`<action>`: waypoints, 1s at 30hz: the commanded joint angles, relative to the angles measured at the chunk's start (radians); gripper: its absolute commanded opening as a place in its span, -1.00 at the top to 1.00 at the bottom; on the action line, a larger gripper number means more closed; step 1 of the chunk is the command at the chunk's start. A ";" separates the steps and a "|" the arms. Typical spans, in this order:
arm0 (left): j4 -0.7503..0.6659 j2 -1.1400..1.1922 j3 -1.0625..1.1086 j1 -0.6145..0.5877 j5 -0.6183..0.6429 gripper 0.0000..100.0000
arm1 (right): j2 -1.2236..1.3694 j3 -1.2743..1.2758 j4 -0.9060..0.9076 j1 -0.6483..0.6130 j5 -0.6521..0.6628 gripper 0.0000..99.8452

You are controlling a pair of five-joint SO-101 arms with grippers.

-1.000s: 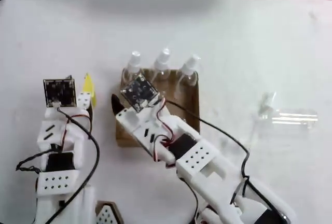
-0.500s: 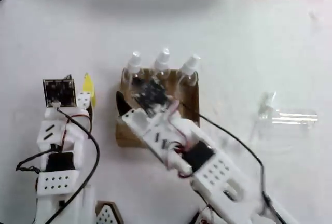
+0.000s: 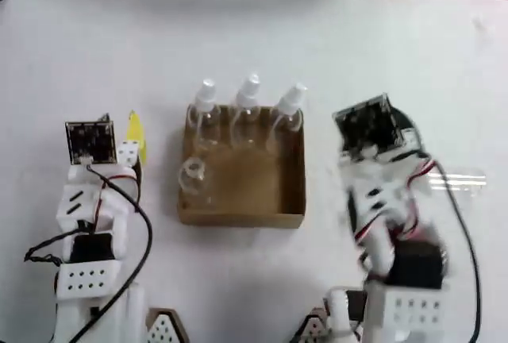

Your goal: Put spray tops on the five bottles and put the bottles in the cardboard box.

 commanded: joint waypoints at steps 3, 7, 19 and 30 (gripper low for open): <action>-0.026 -0.016 -0.018 -0.008 0.000 0.71 | 0.209 -0.084 0.148 0.226 0.319 0.69; -0.026 -0.016 -0.017 -0.008 0.000 0.71 | 0.311 -0.057 0.302 0.252 0.559 0.69; -0.034 -0.019 -0.006 -0.008 -0.002 0.71 | 0.386 0.388 -0.054 0.387 0.988 0.68; -0.034 -0.021 -0.006 -0.008 -0.002 0.71 | 0.387 0.446 -0.081 0.271 0.996 0.68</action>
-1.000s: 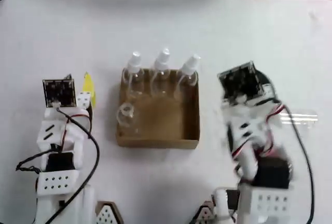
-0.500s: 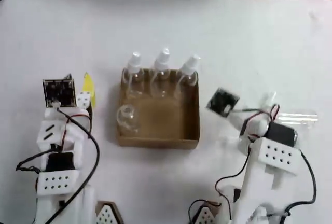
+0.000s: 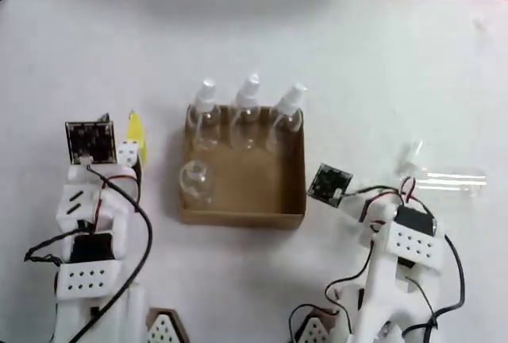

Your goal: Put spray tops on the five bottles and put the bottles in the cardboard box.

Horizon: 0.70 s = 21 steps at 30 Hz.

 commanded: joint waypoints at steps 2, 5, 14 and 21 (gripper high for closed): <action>-0.031 -0.021 -0.006 -0.008 -0.002 0.71 | 0.007 0.020 -0.035 -0.074 0.021 0.68; -0.031 -0.021 -0.006 -0.008 -0.002 0.71 | 0.007 0.060 -0.081 -0.111 0.037 0.68; -0.031 -0.021 -0.006 -0.008 -0.002 0.71 | 0.104 0.066 -0.148 -0.116 0.040 0.69; -0.031 -0.021 -0.006 -0.008 -0.002 0.71 | 0.289 0.023 -0.254 -0.084 0.032 0.76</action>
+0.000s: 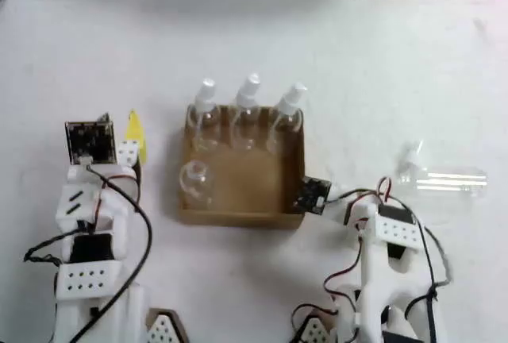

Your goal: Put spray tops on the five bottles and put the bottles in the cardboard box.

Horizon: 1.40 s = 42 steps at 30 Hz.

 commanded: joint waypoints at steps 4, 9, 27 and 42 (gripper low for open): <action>-0.031 -0.021 -0.006 -0.005 -0.002 0.71 | 0.088 -0.058 -0.028 0.030 0.005 0.98; -0.031 -0.021 -0.006 -0.005 -0.002 0.71 | 0.081 -0.087 -0.015 0.035 0.002 0.97; -0.031 -0.021 -0.006 -0.004 -0.002 0.71 | -0.446 -0.502 0.559 -0.111 -0.367 0.97; -0.031 -0.021 -0.006 -0.004 0.000 0.71 | -0.636 -0.910 0.506 -0.487 -1.269 0.97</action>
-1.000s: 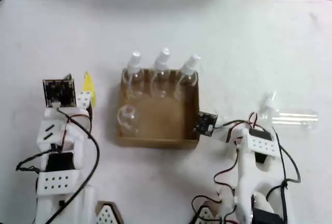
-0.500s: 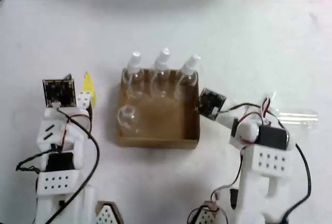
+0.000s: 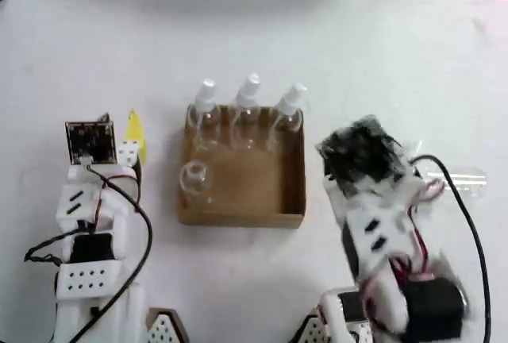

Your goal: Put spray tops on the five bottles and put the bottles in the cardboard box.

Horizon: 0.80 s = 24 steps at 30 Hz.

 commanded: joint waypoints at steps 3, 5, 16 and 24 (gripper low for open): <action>-0.031 -0.021 -0.006 -0.005 0.002 0.71 | -0.007 -0.135 -0.136 -0.232 -0.400 0.97; -0.031 -0.021 -0.006 -0.007 0.002 0.71 | -0.005 -0.130 -0.186 -0.312 -0.451 0.97; -0.031 -0.021 -0.006 -0.015 -0.002 0.71 | 0.002 0.072 -0.627 -0.424 -0.551 0.97; -0.087 -0.018 0.002 -0.077 0.008 0.71 | 0.101 0.204 -0.892 -0.476 -0.649 0.97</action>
